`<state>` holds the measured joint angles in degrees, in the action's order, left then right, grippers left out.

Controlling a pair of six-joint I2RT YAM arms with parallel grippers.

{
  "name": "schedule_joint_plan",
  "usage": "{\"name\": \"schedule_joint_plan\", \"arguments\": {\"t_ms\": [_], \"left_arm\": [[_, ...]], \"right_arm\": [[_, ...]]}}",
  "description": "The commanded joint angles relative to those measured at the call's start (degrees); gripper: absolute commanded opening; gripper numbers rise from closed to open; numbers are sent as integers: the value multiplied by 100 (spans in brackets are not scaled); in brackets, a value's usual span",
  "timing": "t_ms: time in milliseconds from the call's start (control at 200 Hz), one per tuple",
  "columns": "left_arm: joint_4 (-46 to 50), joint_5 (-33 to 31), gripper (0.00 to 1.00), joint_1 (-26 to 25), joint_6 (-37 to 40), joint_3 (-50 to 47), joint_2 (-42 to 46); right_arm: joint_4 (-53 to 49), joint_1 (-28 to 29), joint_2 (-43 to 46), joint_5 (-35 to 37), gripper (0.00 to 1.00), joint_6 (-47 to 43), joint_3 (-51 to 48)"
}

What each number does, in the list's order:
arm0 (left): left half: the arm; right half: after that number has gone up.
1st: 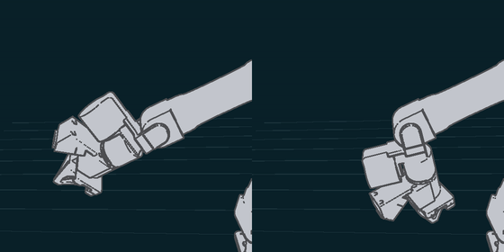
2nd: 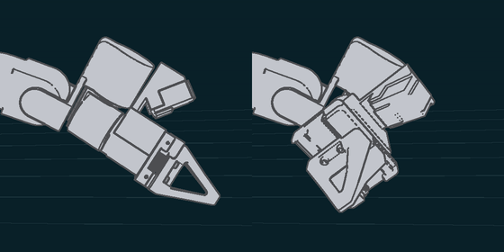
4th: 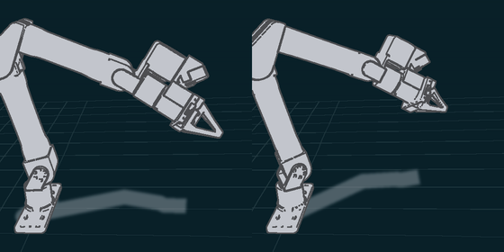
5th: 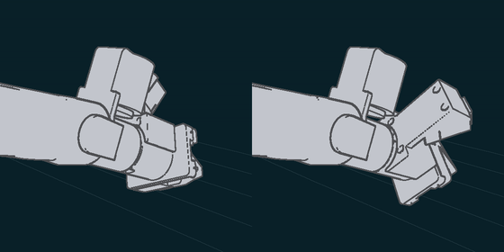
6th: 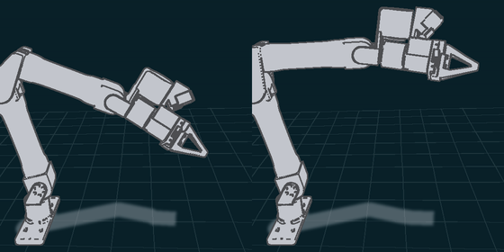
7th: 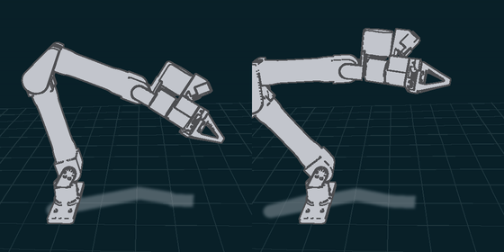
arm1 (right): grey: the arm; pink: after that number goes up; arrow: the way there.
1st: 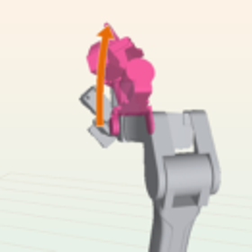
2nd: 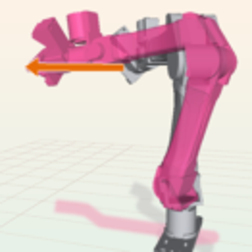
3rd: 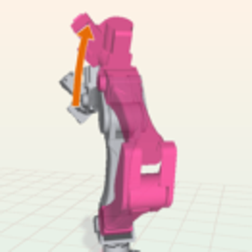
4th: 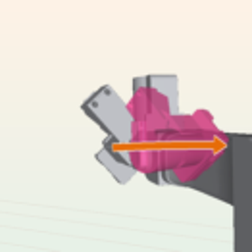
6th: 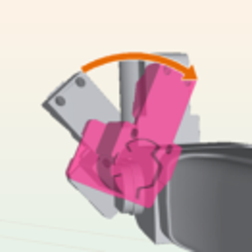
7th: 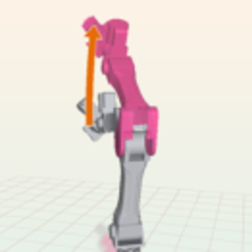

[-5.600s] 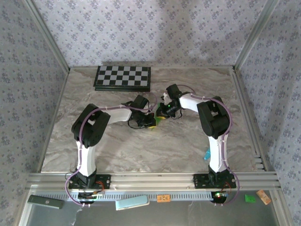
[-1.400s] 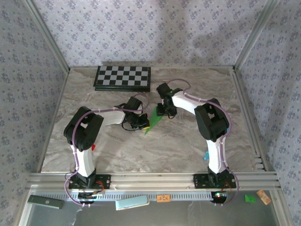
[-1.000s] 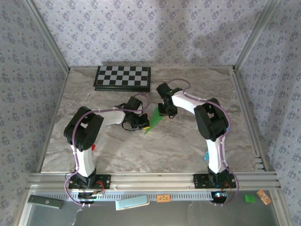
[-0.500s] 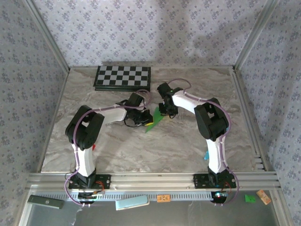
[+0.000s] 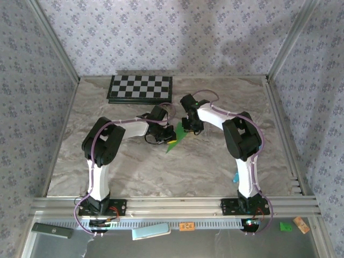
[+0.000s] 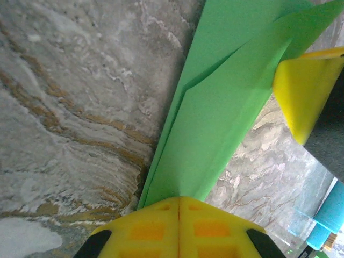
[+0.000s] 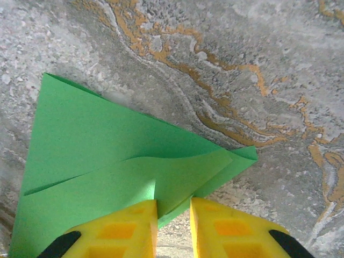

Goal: Fold a paper plane with a square sheet of paper (pick it up from the middle)
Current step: Fold the wing for the fifth time at the center of the table.

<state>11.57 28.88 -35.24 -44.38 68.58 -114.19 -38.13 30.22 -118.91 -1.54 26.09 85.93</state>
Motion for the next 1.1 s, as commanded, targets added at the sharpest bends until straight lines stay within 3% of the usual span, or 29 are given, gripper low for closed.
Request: {"name": "schedule_joint_plan", "arguments": {"t_ms": [0, 210, 375, 650, 940, 1094], "left_arm": [[763, -280, 6, -93, 299, 89, -228], [1126, -528, 4, -192, 531, 42, -478], [1090, -577, 4, -218, 531, -10, -586], [1097, -643, 3, -219, 479, -38, -588], [1088, -700, 1, -214, 388, -131, -556], [1071, -713, 0, -220, 351, -278, -534]], "right_arm": [[261, -17, 207, -414, 24, 98, -270], [1276, -91, 1236, -875, 27, 226, -1016], [1995, -60, 1559, -1235, 20, 628, -1700], [2773, 63, 1140, -1741, 6, 1108, -2141], [2948, -12, 765, -1675, 4, 1052, -2252], [3199, -471, 689, -1654, 4, 1040, -2541]]}}
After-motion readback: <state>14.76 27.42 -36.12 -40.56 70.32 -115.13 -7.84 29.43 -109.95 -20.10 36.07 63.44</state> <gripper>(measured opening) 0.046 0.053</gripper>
